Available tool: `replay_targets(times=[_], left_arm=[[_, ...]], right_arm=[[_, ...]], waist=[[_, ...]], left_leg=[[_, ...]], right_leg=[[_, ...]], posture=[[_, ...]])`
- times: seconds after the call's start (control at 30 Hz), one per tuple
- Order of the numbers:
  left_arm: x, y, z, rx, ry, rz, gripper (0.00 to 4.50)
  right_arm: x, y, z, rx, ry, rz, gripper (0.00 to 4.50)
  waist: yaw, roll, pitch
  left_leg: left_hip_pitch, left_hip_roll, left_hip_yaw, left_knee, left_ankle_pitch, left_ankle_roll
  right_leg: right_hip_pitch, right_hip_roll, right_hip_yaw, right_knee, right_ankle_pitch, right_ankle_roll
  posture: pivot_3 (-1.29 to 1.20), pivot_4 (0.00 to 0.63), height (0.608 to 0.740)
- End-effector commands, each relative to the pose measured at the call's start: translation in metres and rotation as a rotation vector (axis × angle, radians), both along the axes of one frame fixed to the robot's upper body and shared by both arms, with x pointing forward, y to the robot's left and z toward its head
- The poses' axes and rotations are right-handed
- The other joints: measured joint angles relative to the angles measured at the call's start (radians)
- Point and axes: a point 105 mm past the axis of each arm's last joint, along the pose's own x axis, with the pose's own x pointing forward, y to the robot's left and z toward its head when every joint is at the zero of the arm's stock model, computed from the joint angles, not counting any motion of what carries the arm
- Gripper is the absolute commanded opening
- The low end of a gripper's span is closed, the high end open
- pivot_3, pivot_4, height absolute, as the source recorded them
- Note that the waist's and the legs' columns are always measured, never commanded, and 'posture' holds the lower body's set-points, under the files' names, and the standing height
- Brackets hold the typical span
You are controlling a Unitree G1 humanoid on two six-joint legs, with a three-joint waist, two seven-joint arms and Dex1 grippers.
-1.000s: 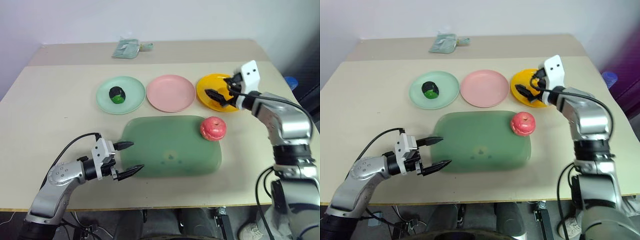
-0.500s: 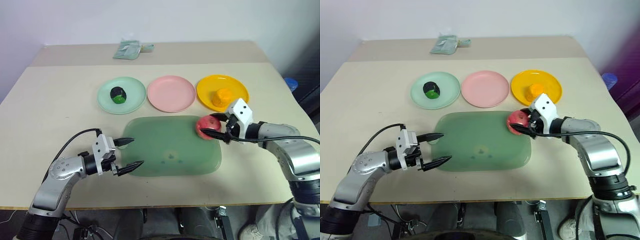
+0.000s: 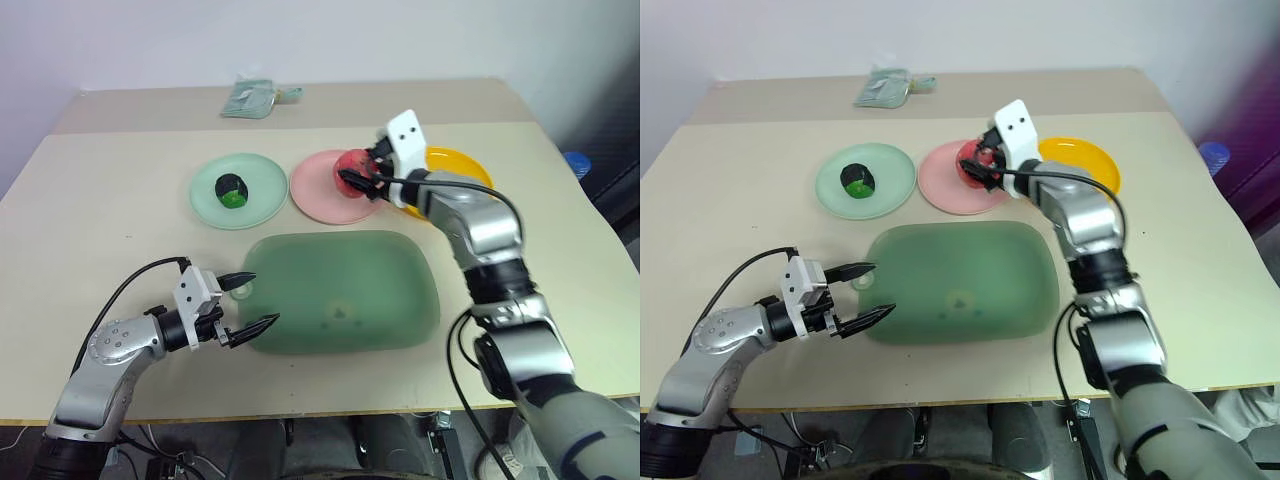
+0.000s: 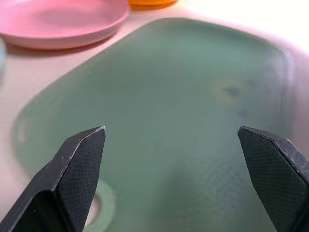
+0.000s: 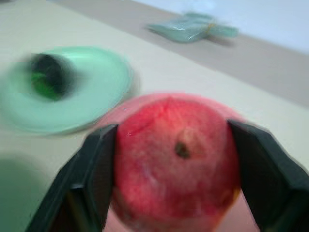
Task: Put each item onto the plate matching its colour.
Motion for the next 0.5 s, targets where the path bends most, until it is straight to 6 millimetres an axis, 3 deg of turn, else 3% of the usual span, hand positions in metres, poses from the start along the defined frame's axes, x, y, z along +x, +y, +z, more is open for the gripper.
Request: replay_targets(times=[0.03,0.1,0.2,0.27,0.37,0.5], left_arm=[[-0.001,0.003,0.014,-0.020,-0.056,0.041,4.50],[-0.001,0.007,0.016,-0.020,-0.066,0.078,4.50],[0.001,0.024,0.023,-0.025,-0.099,0.178,4.50],[0.003,0.030,0.027,-0.026,-0.118,0.233,4.50],[0.009,0.072,0.035,-0.012,-0.152,0.429,4.50],[0.001,0.104,0.036,0.033,-0.154,0.547,4.50]], right_arm=[[0.008,0.006,0.009,0.019,-0.044,0.016,3.91],[0.004,0.008,0.018,0.036,-0.087,0.059,4.48],[-0.012,-0.007,0.038,0.023,-0.248,0.123,4.48],[-0.022,-0.021,0.039,0.012,-0.284,0.156,4.48],[-0.053,-0.070,0.019,0.015,-0.216,0.207,4.48],[-0.080,-0.125,-0.004,-0.005,-0.113,0.157,4.48]], waist=[[0.001,0.000,0.000],[0.000,0.000,0.000],[-0.002,0.000,0.000],[0.000,0.000,0.000],[0.009,-0.001,-0.001],[0.020,0.000,0.000]], left_leg=[[-0.001,0.000,0.000,0.000,0.000,0.000],[-0.005,-0.001,0.001,0.000,0.000,0.000],[-0.013,-0.001,0.001,0.003,0.000,-0.001],[-0.014,0.000,-0.001,0.003,0.001,-0.001],[-0.013,0.000,-0.002,0.003,0.001,-0.001],[-0.012,0.000,-0.001,0.004,0.000,0.000]], right_leg=[[-0.001,-0.001,0.000,0.000,0.000,0.000],[-0.005,-0.002,0.000,0.000,0.000,0.000],[-0.013,-0.001,0.000,0.002,0.000,0.000],[-0.013,-0.001,-0.001,0.002,0.000,0.000],[-0.011,-0.001,-0.002,0.002,0.000,0.000],[-0.009,-0.001,-0.002,0.001,0.000,0.000]], posture=[[0.00,0.150,0.740],[0.00,0.150,0.740],[0.00,0.150,0.740],[0.00,0.150,0.740],[0.00,0.150,0.740],[0.00,0.150,0.740]])
